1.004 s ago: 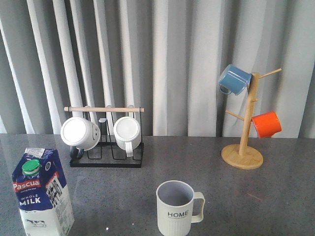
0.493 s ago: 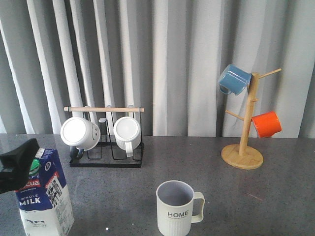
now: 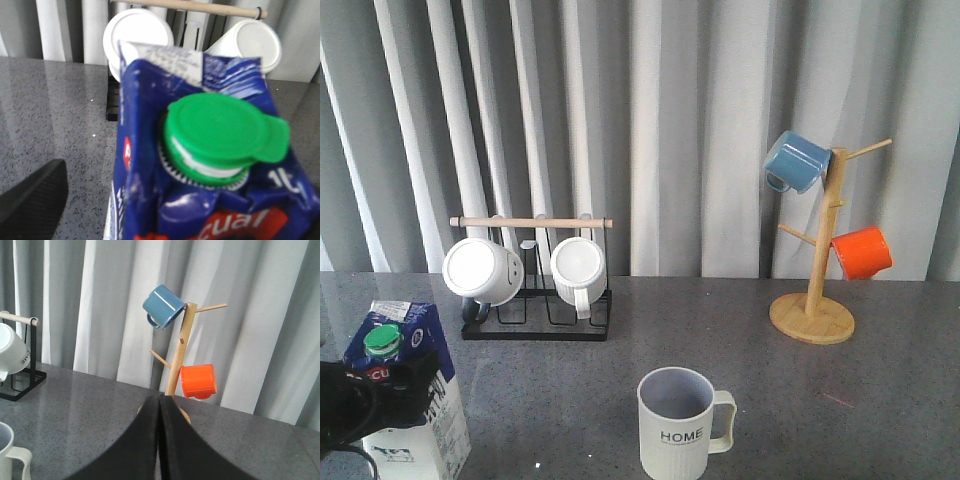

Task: Place milk next to cup
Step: 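Grasp the Pascual milk carton with the left gripper and lift it, then carry the milk carton with the left gripper beside the white mug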

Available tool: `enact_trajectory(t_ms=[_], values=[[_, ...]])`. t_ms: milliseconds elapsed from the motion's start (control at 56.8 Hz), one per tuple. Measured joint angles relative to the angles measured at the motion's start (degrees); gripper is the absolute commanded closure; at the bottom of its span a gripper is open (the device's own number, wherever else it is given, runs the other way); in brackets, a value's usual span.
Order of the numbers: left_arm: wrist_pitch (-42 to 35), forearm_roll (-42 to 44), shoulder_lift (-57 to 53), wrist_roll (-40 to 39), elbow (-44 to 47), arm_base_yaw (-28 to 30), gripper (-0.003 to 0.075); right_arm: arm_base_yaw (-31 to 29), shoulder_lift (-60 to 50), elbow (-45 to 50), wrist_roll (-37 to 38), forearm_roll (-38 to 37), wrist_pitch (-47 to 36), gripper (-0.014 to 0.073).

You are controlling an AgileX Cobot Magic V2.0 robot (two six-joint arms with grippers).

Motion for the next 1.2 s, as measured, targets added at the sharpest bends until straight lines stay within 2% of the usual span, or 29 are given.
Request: enact_trajectory(t_ms=[141, 229, 616, 898, 1197], values=[[-1.9, -0.4, 0.2, 0.0, 0.0, 0.0, 0.0595, 0.0, 0.0, 0.0, 0.0, 0.0, 0.0, 0.0602], [-3.0, 1.0, 0.2, 0.0, 0.0, 0.0, 0.0729, 0.0, 0.0, 0.0, 0.0, 0.0, 0.0, 0.0602], [-3.4, 1.8, 0.2, 0.0, 0.0, 0.1, 0.0727, 0.0, 0.0, 0.0, 0.0, 0.0, 0.0, 0.0602], [-3.1, 2.0, -2.0, -3.4, 0.0, -0.5, 0.0727, 0.0, 0.0, 0.0, 0.0, 0.0, 0.0, 0.0602], [8.1, -5.1, -5.9, 3.2, -8.1, -8.5, 0.0727, 0.0, 0.0, 0.0, 0.0, 0.0, 0.0, 0.0602]])
